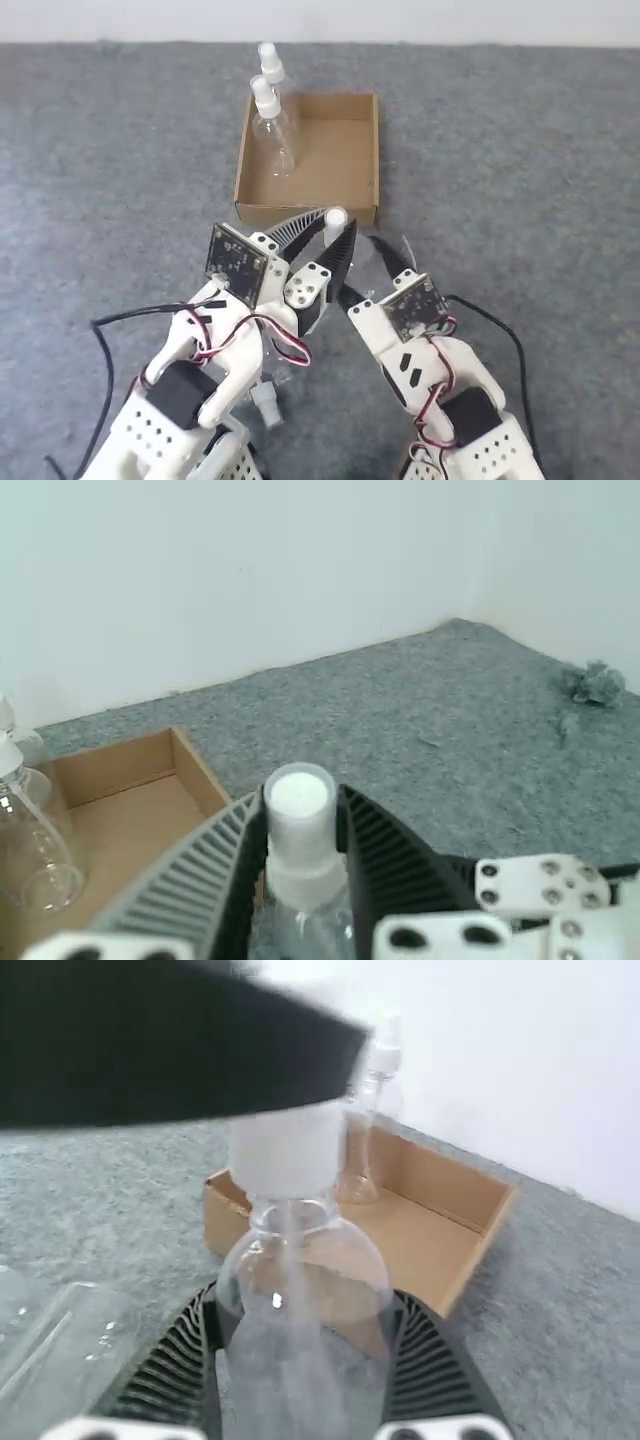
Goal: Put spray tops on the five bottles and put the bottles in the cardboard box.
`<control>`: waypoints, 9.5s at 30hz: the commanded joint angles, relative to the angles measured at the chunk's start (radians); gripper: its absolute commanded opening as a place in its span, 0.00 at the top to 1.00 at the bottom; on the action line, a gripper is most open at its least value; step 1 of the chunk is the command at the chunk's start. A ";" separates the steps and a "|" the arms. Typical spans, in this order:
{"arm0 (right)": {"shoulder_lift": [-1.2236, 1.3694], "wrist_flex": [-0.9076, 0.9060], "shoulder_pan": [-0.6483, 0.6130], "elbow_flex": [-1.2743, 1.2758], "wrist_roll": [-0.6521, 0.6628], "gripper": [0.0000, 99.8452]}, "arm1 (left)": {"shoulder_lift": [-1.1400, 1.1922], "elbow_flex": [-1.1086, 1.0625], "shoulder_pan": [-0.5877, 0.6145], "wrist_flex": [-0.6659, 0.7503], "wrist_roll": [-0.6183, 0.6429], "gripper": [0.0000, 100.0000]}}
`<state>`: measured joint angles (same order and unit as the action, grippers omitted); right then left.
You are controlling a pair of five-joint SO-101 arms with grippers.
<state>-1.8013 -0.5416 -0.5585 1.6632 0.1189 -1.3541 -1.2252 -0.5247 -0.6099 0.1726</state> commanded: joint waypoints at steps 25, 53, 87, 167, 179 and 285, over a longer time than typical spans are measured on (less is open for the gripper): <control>-0.013 0.027 0.048 0.017 -0.040 0.99 | -0.012 0.136 -0.003 -0.092 -0.006 0.88; -0.013 -0.004 0.027 0.017 -0.040 0.99 | -0.003 0.018 -0.110 -0.018 -0.144 0.89; -0.013 -0.033 0.133 0.018 -0.049 0.99 | -0.014 0.111 0.350 -0.158 -0.169 0.89; 1.064 0.745 0.111 -0.695 -0.120 0.99 | -0.014 -0.312 0.690 0.176 -0.175 0.89; 1.577 0.984 0.110 -0.957 -0.121 0.99 | -0.014 -0.312 0.690 0.176 -0.175 0.89; 2.463 1.218 0.142 -1.484 -0.146 0.79 | -0.014 -0.314 0.727 0.172 -0.175 0.89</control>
<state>0.7825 0.6905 -0.4189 0.1765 -0.0361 -1.3541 -1.5505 0.1933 -0.4672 0.0054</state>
